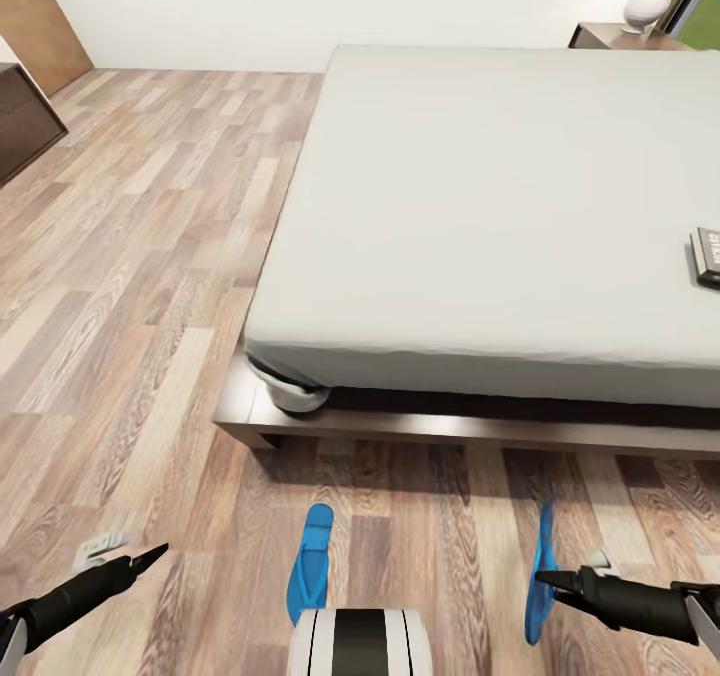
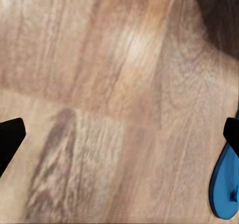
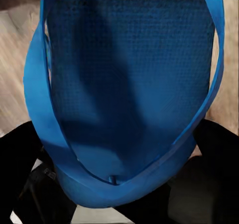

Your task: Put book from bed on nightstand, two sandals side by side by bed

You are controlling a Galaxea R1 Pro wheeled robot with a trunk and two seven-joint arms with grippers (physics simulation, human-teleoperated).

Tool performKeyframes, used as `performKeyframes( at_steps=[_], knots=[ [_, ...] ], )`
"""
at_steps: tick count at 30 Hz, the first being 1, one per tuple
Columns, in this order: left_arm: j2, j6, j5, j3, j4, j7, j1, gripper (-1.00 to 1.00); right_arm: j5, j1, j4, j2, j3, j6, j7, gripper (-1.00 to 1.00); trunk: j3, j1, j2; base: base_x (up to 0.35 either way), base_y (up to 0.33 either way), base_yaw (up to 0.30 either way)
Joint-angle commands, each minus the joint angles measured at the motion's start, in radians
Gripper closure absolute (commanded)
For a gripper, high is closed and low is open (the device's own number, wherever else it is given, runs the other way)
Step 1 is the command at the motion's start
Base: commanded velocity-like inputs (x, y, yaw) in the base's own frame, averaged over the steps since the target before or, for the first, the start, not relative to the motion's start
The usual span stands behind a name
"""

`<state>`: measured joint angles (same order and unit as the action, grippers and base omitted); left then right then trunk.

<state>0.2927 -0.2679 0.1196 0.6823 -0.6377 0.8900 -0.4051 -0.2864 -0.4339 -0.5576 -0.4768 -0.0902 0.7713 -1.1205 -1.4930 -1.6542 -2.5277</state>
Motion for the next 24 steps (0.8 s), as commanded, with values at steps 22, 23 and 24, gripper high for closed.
performKeyframes(
  at_steps=[22, 23, 24],
  knots=[
    [-0.001, -0.008, 0.008, 0.006, 0.000, 0.010, -0.001, -1.00, 0.046, 0.001, -0.053, 0.000, -0.002, 0.011, 0.538, 1.00, -0.001, 0.000, 0.000, 0.000, 0.294, 0.000],
    [-0.001, -0.008, 0.008, 0.006, 0.000, 0.010, -0.001, -1.00, 0.046, 0.001, -0.055, 0.000, -0.002, 0.011, 0.555, 1.00, -0.001, 0.000, 0.000, 0.000, 0.293, 0.000],
    [-0.001, -0.008, 0.008, 0.006, 0.000, 0.010, -0.001, -1.00, 0.045, 0.001, -0.058, -0.001, -0.003, 0.011, 0.563, 1.00, -0.001, 0.000, 0.000, 0.000, 0.220, 0.000]
  ],
)
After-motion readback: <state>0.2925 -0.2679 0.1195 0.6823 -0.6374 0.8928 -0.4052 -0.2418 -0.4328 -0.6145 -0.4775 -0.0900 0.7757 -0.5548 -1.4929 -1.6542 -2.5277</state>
